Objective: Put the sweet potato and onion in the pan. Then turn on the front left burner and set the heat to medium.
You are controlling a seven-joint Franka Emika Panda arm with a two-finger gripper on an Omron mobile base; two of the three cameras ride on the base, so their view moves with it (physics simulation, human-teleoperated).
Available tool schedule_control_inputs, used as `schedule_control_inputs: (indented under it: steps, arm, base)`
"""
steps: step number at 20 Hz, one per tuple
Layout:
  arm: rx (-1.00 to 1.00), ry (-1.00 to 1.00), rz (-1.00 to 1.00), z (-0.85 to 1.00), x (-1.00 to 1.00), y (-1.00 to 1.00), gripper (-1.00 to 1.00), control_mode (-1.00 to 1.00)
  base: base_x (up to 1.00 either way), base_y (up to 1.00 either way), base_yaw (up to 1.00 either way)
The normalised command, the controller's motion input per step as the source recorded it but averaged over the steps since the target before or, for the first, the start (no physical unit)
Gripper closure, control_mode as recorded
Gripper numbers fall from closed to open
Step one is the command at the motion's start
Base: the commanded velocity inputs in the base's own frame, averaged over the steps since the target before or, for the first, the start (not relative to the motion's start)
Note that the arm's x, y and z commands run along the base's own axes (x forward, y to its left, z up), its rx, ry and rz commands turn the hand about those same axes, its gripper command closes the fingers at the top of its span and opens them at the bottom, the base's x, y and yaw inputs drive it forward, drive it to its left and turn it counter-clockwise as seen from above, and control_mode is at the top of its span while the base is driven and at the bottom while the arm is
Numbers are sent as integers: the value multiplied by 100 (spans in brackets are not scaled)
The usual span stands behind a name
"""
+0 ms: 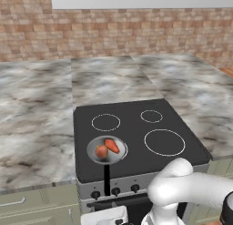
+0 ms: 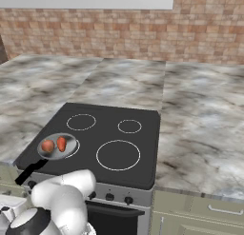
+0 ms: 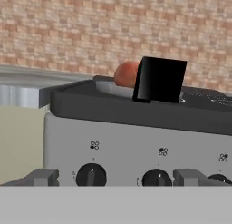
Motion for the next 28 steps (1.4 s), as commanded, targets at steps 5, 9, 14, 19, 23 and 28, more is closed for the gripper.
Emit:
schedule_control_inputs:
  steps: [5,9,14,19,23,28]
  arm:
    - [0,-1,8,0,0,-18,-100,-100]
    - [0,0,16,0,0,0,-100,-100]
    - [0,0,22,0,1,0,-100,-100]
    - [1,0,9,0,1,0,-100,-100]
    - [9,0,0,0,6,0,-100,-100]
    - [14,0,0,-6,12,0,-100,-100]
  base:
    - [0,0,0]
    - [0,0,0]
    - [0,0,0]
    - [0,0,0]
    - [0,0,0]
    - [0,0,0]
